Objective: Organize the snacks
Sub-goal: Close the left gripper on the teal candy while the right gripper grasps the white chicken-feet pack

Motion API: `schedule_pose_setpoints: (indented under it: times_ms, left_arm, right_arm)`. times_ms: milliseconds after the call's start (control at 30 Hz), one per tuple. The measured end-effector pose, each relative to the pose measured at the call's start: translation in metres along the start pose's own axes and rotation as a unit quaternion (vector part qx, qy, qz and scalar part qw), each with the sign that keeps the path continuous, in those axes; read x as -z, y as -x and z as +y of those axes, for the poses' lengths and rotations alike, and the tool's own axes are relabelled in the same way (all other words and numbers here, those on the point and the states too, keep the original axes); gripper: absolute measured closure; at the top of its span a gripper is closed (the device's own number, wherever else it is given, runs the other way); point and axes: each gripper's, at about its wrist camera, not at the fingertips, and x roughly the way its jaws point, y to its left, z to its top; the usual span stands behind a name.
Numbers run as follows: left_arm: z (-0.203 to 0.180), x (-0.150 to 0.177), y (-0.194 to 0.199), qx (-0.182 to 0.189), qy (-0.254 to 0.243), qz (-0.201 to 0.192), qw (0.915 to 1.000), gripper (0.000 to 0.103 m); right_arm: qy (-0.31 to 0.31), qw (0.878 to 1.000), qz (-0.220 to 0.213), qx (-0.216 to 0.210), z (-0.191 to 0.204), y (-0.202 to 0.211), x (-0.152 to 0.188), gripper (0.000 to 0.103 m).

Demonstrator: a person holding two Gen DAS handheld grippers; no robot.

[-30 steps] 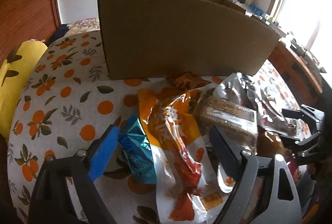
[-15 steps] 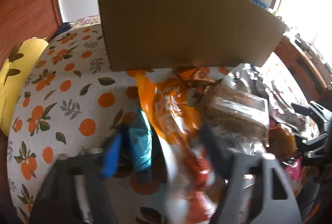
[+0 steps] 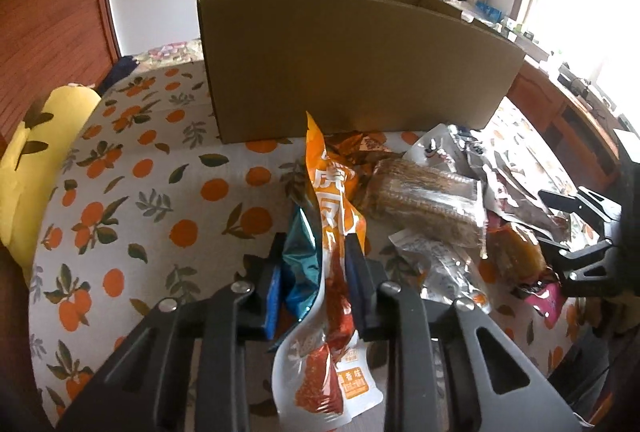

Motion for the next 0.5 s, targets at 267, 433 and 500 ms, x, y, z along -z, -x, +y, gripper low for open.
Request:
schedule_pose_setpoints:
  times_ms: [267,433,500]
  left_arm:
    - [-0.002,0.003,0.002,-0.021,-0.019,0.006,0.9996,0.075]
    - [0.007,0.009,-0.004,-0.032,0.001,0.023,0.9992,0.06]
    - [0.012,0.01,-0.001,-0.024,0.011,0.025,0.9993,0.058]
  right_arm:
    - [-0.013,1.0,-0.007,-0.004,-0.004,0.003,0.001,0.02]
    - [-0.014,1.0,-0.007,-0.003,-0.004,0.004,0.001,0.02]
    - [-0.014,1.0,-0.007,-0.003,-0.004,0.004,0.002,0.02]
